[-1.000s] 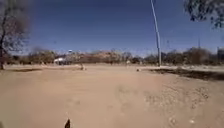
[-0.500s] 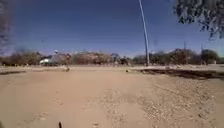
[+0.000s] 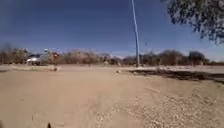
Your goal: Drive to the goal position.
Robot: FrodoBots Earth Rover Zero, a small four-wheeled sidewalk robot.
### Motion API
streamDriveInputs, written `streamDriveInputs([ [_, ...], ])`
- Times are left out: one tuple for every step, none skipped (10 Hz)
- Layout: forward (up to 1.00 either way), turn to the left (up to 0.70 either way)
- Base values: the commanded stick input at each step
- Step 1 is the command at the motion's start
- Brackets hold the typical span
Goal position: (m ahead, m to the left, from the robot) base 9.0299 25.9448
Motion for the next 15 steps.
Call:
streamDriveInputs([
  [1.00,0.00],
  [1.00,0.00],
  [1.00,0.00],
  [1.00,0.02],
  [1.00,0.07],
  [1.00,0.12],
  [1.00,0.18],
  [1.00,0.23],
  [1.00,0.27],
  [1.00,0.27],
  [1.00,0.27],
  [1.00,0.27],
  [1.00,0.27],
  [1.00,0.27],
  [1.00,0.27],
])
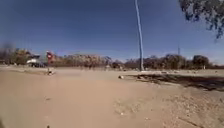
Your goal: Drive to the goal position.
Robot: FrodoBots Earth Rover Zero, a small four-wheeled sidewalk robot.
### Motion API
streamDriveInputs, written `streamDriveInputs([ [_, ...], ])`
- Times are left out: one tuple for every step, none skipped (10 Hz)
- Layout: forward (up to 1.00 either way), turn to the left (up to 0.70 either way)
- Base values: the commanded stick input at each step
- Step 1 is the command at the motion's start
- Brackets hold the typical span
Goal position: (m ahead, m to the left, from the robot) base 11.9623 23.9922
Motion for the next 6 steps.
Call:
streamDriveInputs([
  [1.00,0.00],
  [1.00,0.00],
  [1.00,0.00],
  [1.00,0.00],
  [1.00,0.00],
  [1.00,0.00],
])
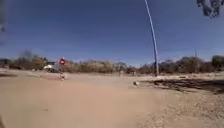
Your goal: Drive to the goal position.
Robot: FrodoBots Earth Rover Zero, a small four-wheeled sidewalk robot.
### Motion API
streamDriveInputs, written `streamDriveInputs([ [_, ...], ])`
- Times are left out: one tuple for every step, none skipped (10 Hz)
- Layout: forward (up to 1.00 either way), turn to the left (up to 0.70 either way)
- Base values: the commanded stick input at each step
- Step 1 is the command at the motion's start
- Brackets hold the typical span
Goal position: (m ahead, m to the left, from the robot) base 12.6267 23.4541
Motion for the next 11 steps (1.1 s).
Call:
streamDriveInputs([
  [1.00,0.00],
  [1.00,0.00],
  [1.00,0.00],
  [1.00,0.00],
  [1.00,0.00],
  [1.00,0.00],
  [1.00,0.00],
  [1.00,0.00],
  [1.00,0.00],
  [1.00,0.00],
  [1.00,0.00],
])
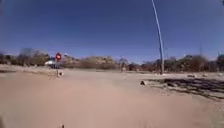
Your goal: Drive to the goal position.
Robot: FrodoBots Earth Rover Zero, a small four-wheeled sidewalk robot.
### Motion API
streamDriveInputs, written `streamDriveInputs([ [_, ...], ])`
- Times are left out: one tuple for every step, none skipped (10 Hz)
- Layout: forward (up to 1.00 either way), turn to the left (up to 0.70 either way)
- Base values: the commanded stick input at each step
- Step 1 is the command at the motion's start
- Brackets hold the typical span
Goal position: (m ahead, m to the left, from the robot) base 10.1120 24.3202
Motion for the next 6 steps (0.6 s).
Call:
streamDriveInputs([
  [1.00,0.00],
  [1.00,0.00],
  [1.00,0.00],
  [1.00,0.00],
  [1.00,0.00],
  [1.00,0.01],
])
